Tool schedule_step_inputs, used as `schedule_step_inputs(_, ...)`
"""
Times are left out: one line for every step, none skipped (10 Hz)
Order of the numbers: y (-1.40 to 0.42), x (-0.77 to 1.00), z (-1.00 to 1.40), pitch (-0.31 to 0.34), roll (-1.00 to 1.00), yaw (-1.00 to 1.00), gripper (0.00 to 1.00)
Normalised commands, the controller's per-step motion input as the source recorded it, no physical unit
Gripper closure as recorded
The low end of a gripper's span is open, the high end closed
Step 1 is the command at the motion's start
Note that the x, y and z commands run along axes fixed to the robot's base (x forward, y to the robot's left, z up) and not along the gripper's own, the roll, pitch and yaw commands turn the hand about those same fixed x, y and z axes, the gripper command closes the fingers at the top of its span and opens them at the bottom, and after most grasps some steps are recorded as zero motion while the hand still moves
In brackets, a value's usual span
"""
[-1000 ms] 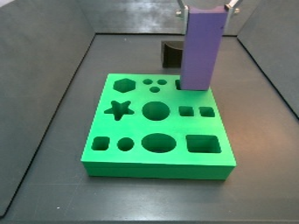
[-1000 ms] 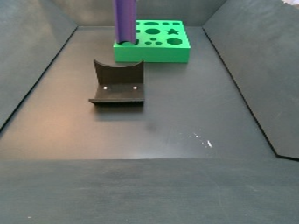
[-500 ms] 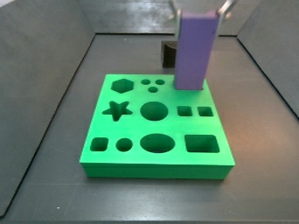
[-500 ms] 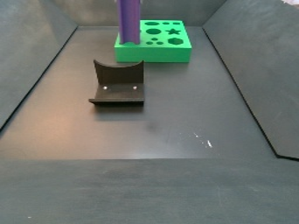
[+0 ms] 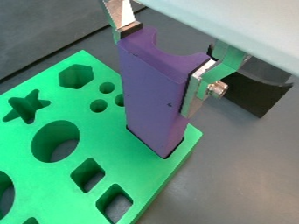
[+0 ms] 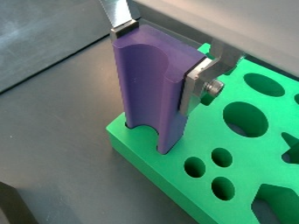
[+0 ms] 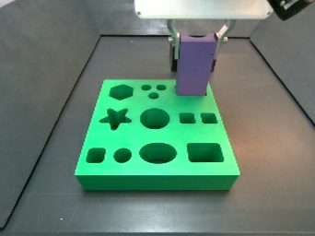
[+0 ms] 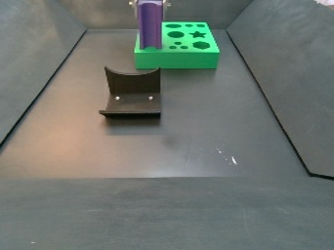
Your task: Insert the arch object.
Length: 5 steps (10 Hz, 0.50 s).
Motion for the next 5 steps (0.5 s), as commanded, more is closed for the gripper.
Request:
schedule_step_inputs(0.00, 0.05, -0.23, 0.000, 0.01, 0.00, 1.00)
schedule_step_inputs(0.00, 0.00, -0.09, -0.046, 0.00, 0.00, 1.00)
schedule_step_inputs(0.00, 0.00, -0.16, -0.126, 0.00, 0.00, 1.00)
schedule_step_inputs(0.00, 0.00, -0.11, -0.063, -0.03, 0.00, 1.00)
schedule_step_inputs(0.00, 0.00, 0.00, 0.000, 0.00, 0.00, 1.00)
